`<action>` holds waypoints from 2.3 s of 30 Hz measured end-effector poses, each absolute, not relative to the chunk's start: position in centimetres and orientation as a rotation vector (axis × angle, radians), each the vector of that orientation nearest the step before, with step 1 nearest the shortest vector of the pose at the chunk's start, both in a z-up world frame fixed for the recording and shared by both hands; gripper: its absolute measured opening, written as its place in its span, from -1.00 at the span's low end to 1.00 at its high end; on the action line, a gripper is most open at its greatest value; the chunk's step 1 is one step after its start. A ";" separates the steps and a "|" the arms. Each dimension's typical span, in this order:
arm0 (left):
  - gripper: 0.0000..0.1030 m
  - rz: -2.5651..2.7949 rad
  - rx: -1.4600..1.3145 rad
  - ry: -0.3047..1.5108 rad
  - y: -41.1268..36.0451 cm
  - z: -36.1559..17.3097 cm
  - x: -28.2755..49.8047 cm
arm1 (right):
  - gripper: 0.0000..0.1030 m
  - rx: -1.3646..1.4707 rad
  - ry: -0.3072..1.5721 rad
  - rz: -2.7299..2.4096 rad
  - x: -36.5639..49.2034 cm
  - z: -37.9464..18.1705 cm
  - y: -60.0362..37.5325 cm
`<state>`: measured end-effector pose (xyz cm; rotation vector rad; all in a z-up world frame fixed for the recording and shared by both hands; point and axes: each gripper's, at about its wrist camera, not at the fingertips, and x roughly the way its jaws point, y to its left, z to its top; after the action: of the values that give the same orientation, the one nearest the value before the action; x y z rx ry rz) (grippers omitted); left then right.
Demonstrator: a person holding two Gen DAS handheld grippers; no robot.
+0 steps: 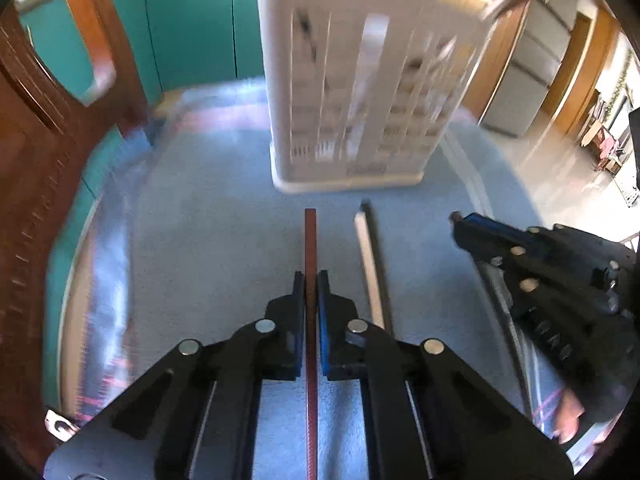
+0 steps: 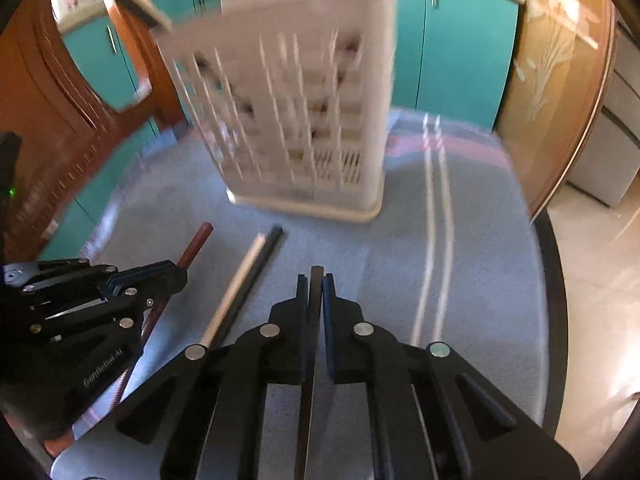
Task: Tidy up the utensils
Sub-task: 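Lift the red and dark brown chopsticks over the white holder and open both tools, then lower the left tool to a pale white chopstick while the right tool lowers to a black one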
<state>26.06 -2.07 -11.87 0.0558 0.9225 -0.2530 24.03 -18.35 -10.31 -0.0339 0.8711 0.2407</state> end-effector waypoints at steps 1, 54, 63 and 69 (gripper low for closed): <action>-0.87 -0.256 0.051 0.896 -1.8 -10.9 25.4 | -0.86 -0.019 0.842 0.248 23.4 -9.2 -18.8; -0.25 -0.219 -0.073 0.364 0.5 7.2 22.6 | -0.16 0.172 0.205 0.158 18.1 8.3 -23.5; -0.49 -0.323 -0.047 0.748 -0.2 -6.1 23.3 | -0.16 0.163 0.354 0.129 17.0 -1.2 -24.6; -0.48 -0.364 0.076 0.918 -3.9 -13.3 23.9 | -0.16 0.153 0.728 0.166 22.2 -9.5 -22.8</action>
<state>23.93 -3.86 -13.27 0.0756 0.9181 -0.3636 22.16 -22.82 -9.46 0.1531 0.7275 0.1665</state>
